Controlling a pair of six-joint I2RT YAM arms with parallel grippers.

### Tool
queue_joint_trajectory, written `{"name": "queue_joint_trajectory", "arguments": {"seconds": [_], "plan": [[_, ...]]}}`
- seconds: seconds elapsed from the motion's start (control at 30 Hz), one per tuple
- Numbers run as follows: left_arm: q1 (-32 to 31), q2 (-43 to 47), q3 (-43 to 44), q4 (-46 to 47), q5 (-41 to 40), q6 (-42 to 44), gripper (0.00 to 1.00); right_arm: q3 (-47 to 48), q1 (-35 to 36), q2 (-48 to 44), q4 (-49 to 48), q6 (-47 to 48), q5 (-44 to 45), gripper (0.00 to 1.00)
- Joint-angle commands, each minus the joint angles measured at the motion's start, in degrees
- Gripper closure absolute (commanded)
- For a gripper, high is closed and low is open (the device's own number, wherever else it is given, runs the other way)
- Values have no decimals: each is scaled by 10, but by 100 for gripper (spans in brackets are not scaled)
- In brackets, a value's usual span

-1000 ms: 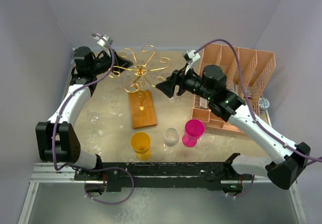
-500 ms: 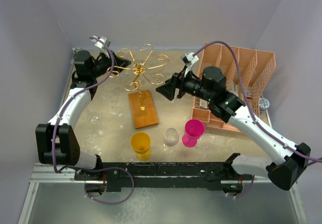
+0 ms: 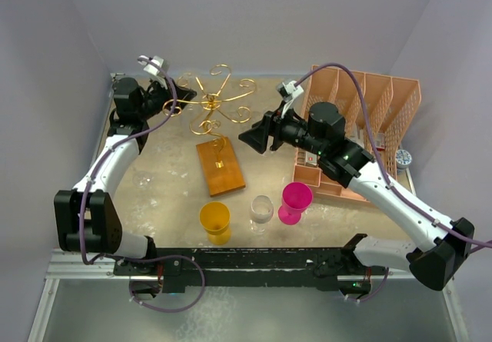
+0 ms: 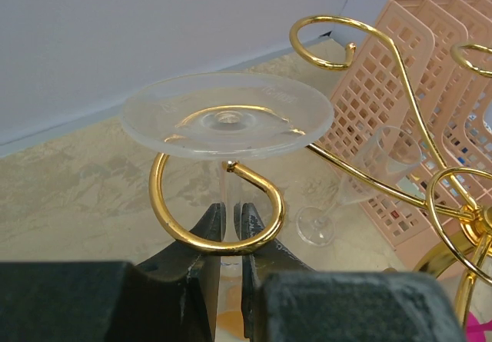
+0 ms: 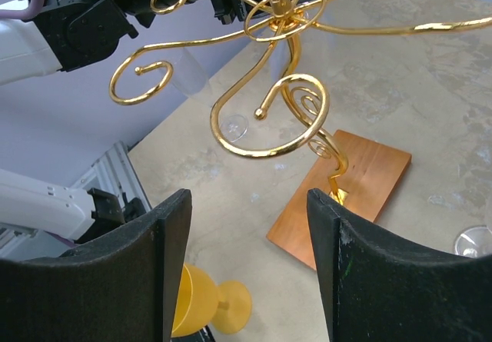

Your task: Place the wine glass upside down on the wine glass rack

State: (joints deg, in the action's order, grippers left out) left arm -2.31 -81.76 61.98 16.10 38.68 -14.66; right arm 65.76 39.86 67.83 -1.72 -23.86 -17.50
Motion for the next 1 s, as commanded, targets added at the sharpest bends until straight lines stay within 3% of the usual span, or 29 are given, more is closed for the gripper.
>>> {"name": "queue_joint_trajectory", "arguments": {"seconds": [0.0, 0.13, 0.37, 0.63, 0.97], "plan": [[3, 29, 17, 1, 55, 75, 100, -2, 3, -24, -26, -3, -2, 35], [3, 37, 9, 8, 79, 98, 100, -10, 3, -36, -36, -4, -7, 33], [3, 29, 3, 56, -10, 98, 100, -19, 3, -44, -43, -11, -10, 31], [3, 29, -4, 104, -27, 123, 100, -29, 3, -54, -50, -28, 8, 30], [5, 88, -100, 185, -59, 75, 100, -34, 3, -62, -54, -39, 34, 29]]}}
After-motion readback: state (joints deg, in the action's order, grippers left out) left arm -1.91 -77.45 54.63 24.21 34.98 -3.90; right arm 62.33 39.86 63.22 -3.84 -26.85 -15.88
